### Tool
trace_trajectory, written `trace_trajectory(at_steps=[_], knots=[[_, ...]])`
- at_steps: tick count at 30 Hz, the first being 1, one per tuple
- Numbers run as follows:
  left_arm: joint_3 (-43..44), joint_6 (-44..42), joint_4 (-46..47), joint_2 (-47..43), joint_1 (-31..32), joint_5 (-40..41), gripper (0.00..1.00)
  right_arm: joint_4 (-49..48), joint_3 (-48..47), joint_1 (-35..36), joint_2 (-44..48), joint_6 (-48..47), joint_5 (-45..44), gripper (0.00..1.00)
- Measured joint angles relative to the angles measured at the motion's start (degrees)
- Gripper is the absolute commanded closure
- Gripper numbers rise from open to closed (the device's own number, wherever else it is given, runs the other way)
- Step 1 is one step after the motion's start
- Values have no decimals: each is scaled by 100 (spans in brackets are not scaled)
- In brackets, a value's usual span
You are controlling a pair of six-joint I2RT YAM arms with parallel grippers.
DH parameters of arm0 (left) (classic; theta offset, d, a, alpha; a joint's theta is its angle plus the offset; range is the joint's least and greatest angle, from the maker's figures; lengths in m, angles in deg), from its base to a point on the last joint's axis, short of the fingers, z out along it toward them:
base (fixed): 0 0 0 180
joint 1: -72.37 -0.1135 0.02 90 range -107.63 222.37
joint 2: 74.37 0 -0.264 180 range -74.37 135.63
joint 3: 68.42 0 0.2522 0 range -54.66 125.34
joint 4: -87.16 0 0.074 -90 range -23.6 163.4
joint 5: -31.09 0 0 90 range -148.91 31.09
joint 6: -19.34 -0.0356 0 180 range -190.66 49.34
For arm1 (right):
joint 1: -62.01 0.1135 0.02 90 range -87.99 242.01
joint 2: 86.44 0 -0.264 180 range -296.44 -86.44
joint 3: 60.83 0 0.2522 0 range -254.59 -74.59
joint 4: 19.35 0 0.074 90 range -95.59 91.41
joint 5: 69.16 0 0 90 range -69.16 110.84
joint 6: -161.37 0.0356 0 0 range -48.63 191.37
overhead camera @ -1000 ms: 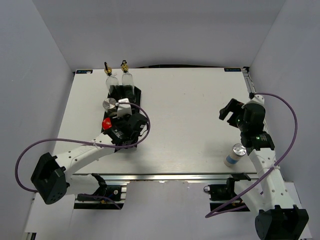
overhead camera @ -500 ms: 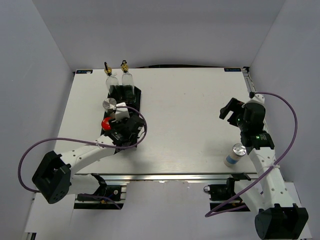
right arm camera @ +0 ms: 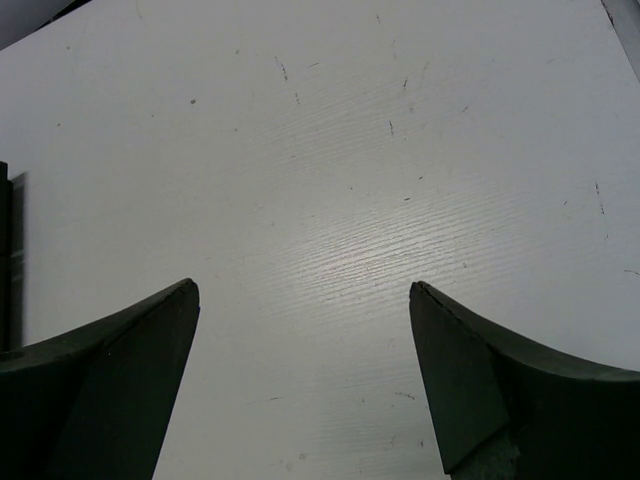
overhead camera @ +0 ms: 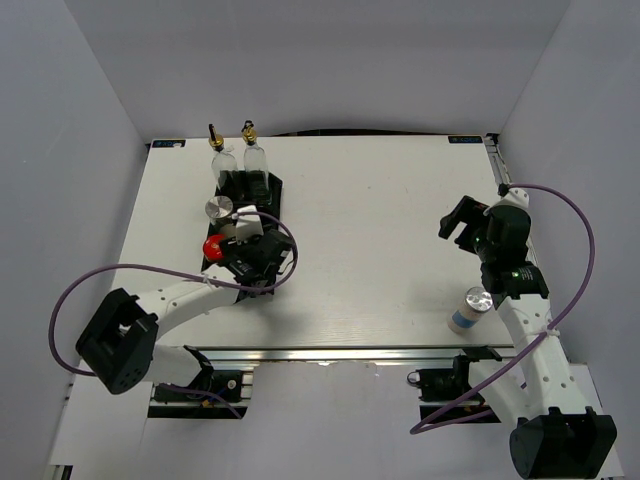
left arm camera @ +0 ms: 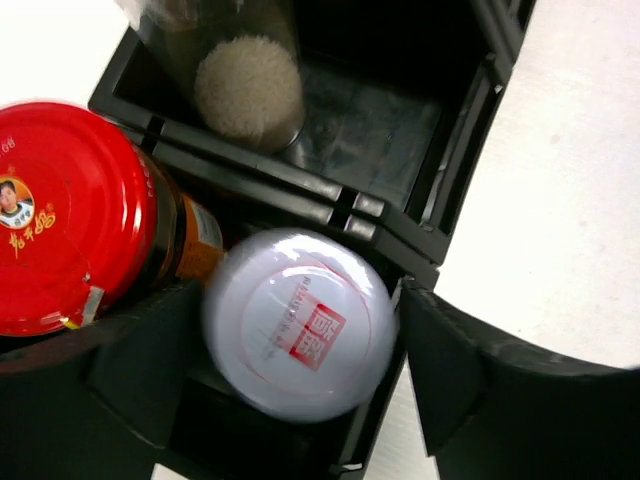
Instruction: Organize the condiment bottles
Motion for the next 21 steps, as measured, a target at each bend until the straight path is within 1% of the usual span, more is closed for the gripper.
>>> trace_trajectory(at_steps=[3,6,7,12,16,21], knots=[[59,46,42,-50,-2,-2,9,33,0,0,0,0,4,10],[140,37,4,-138,-9,-42,2,192,-13,0,11,-2,20,11],[166,33,-9,-170,-9,-66,2,273,-24,0,22,-2,20,11],[391,2,-129,-372,-11,-153,2,911,-175,0,212,2,-4,11],[671,-199,-177,-623,-11,-293,2,1556,-549,0,337,2,-138,11],[1021,-671,256,-1025,-15,-673,2,2258,-774,0,402,39,-448,11]])
